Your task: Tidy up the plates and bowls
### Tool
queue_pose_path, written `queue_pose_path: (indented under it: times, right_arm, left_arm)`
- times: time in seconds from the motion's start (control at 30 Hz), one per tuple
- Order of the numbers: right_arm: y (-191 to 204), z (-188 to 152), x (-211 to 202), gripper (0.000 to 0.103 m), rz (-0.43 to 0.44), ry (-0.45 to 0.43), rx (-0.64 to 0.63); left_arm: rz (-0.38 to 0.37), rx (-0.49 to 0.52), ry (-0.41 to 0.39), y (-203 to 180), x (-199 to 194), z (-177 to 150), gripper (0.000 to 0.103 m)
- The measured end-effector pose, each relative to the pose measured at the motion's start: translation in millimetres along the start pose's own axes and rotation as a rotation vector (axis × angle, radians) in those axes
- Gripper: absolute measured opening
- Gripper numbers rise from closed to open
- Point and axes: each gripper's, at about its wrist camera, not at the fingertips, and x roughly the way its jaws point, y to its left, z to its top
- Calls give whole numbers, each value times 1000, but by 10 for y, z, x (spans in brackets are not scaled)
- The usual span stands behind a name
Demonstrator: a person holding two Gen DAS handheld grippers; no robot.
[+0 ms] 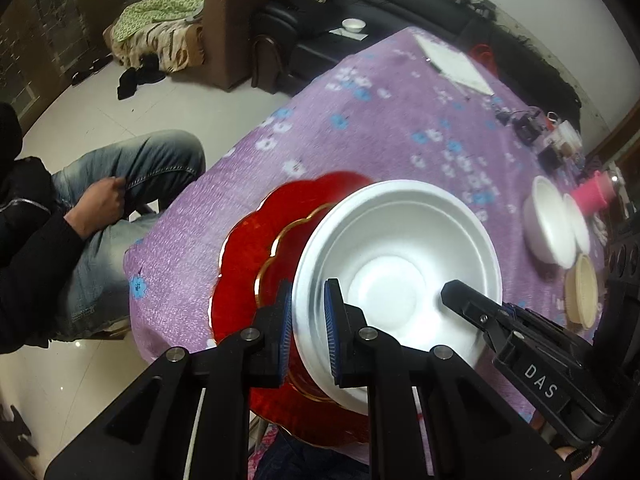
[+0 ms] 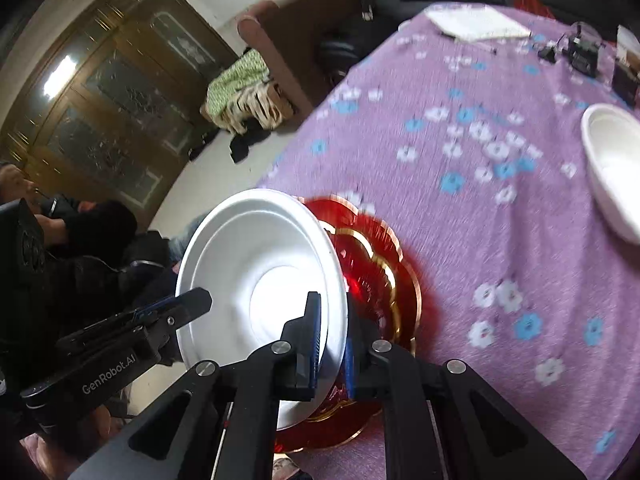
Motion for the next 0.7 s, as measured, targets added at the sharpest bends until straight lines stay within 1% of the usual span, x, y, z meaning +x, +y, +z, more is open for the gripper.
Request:
queue_pose_path:
  times: [0.13, 0.3, 0.43, 0.53, 0.63, 0.67, 0.7]
  right_arm:
    - [22, -90, 182, 10, -21, 30, -3]
    - [41, -168, 295, 11, -52, 41, -18]
    - [34, -222, 331, 13, -79, 24, -39]
    - [60, -265, 327, 16, -110, 7, -74]
    - [133, -317, 307, 25, -156, -18, -139]
    - [155, -333, 288, 33, -166, -27, -155]
    - [181, -354, 254, 42, -178, -42, -171]
  left_arm:
    - [22, 15, -11, 25, 85, -60, 13]
    - [73, 73, -64, -27, 108, -125, 13]
    - [112, 123, -140, -100, 82, -207, 14]
    - [168, 167, -221, -172, 4, -278, 19]
    - [236, 196, -308, -210, -105, -360, 22]
    - [255, 201, -330, -209, -135, -371, 23]
    - [268, 202, -346, -203, -162, -381, 26]
